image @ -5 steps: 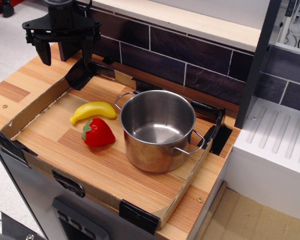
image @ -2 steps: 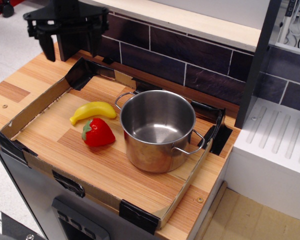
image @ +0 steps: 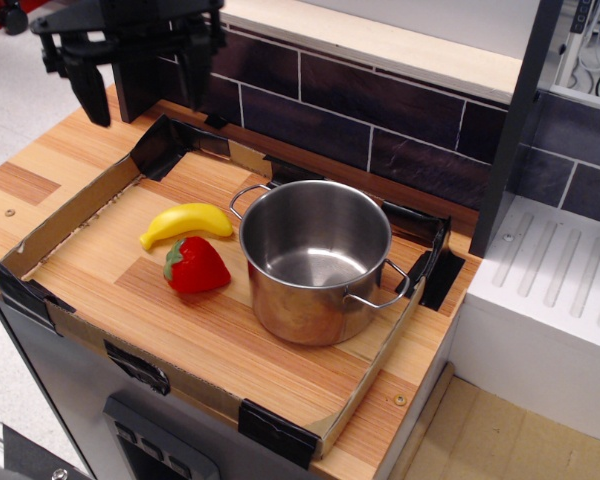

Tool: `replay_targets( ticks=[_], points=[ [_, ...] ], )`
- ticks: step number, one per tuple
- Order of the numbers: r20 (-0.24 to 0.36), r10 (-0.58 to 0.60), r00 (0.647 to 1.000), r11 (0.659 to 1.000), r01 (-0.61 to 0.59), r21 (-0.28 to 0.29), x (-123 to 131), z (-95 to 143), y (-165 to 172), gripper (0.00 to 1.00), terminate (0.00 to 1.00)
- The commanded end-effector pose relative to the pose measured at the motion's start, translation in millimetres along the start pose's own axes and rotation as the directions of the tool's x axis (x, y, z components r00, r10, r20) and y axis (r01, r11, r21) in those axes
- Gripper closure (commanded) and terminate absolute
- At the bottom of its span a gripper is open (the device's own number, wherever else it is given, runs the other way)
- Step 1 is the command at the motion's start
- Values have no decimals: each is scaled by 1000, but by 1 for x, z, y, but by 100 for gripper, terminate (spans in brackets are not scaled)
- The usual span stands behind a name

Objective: Topple metal pot

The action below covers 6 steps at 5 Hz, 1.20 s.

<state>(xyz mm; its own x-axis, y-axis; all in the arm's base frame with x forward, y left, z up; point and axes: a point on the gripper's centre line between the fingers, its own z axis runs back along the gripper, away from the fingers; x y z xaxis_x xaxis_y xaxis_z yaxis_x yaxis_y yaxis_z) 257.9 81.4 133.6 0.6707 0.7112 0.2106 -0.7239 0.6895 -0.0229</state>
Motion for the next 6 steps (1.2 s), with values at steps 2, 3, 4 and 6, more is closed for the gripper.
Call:
replay_targets(
  ticks=[2, 3, 4, 6],
  points=[
    [39, 275, 961, 961, -275, -13, -26, -9, -12, 0, 0],
    [56, 369, 928, 929, -369, -13, -31, -19, -16, 0, 0],
    [-71, 379, 923, 925, -381, -10, -40, -24, -20, 0, 0],
    [-203, 333, 921, 943, -330, 48, -54, -35, -27, 0, 0]
  ],
)
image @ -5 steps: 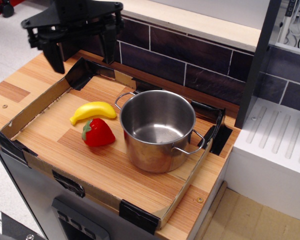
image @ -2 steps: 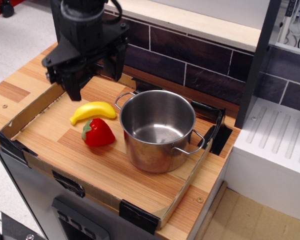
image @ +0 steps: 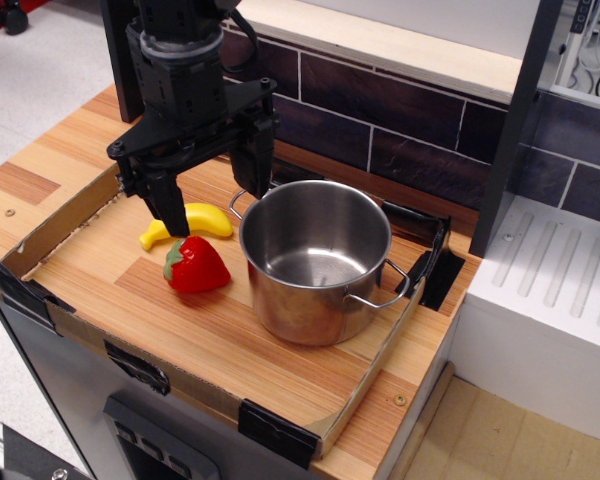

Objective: Topple metal pot

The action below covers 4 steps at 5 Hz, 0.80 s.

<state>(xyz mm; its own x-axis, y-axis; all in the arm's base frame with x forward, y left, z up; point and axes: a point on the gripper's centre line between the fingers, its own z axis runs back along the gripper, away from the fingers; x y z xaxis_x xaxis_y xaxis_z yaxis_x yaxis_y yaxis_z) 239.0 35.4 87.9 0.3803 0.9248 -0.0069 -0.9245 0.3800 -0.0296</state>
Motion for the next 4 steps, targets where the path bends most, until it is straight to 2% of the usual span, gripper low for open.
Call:
replay_targets(
  ticks=[1, 2, 4],
  points=[
    [3, -44, 999, 999, 44, 5, -9, -10, -10, 0, 0],
    [28, -64, 998, 998, 63, 14, -15, -20, -10, 0, 0],
    [32, -106, 994, 993, 105, 45, -29, -31, -11, 0, 0]
  ],
)
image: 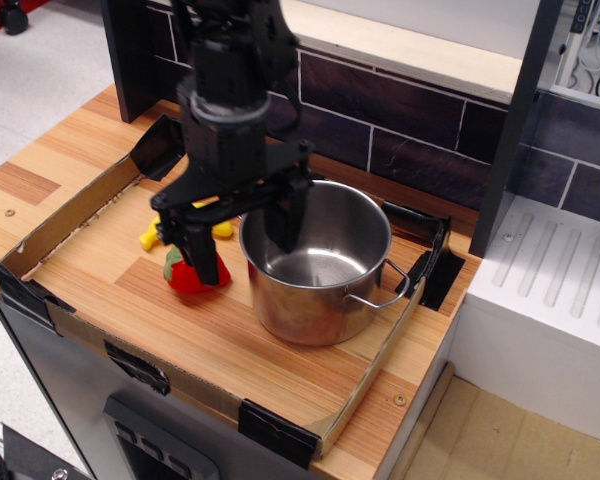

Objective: Topple metal pot

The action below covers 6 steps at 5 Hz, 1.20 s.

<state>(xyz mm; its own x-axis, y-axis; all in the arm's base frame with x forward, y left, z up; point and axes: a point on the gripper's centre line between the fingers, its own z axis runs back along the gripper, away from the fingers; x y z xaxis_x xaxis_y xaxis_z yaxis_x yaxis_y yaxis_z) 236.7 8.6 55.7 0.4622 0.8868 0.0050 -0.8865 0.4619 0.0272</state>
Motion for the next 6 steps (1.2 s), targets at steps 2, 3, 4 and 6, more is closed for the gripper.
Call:
replay_targets(
  ticks=[2, 3, 4, 6],
  points=[
    [-1, 9, 1000, 1000, -9, -29, -4, 10, -7, 100, 0],
    [-15, 39, 999, 998, -39, -58, -4, 17, -13, 100, 0],
    [-32, 48, 998, 997, -50, -52, -3, 20, -19, 100, 0],
    [-53, 73, 996, 997, -75, -19, -11, 31, -32, 100, 0]
  ],
)
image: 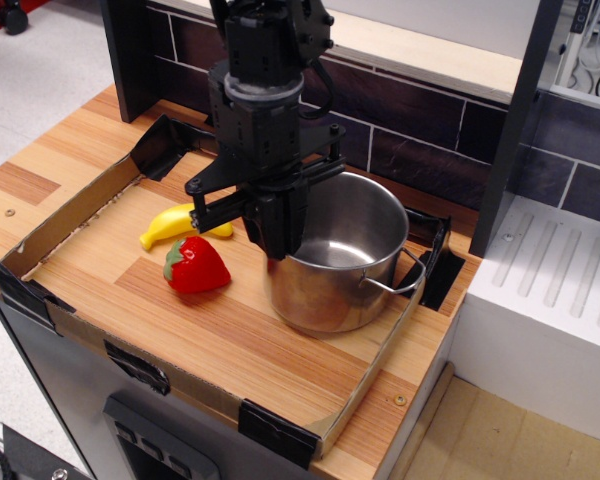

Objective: Topple metal pot

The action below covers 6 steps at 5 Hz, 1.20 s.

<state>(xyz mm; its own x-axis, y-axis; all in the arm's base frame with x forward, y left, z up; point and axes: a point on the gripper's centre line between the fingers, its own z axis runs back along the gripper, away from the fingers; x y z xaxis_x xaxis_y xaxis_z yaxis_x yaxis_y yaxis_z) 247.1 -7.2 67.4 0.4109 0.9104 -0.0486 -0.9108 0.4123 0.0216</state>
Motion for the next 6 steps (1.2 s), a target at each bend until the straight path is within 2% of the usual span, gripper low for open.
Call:
replay_targets(
  ticks=[1, 2, 3, 4, 5, 6],
  points=[
    [-17, 92, 996, 995, -91, 46, -12, 29, -24, 100, 0],
    [-15, 162, 987, 981, -159, 107, -18, 35, -26, 100, 0],
    [-56, 193, 980, 963, -178, 200, -26, 41, -23, 100, 0],
    [-81, 263, 961, 926, -228, 301, -29, 45, -14, 100, 0],
    [-105, 303, 947, 897, -246, 368, -31, 47, -8, 100, 0],
    [-114, 371, 922, 868, -301, 396, -18, 45, -18, 100, 0]
  ],
)
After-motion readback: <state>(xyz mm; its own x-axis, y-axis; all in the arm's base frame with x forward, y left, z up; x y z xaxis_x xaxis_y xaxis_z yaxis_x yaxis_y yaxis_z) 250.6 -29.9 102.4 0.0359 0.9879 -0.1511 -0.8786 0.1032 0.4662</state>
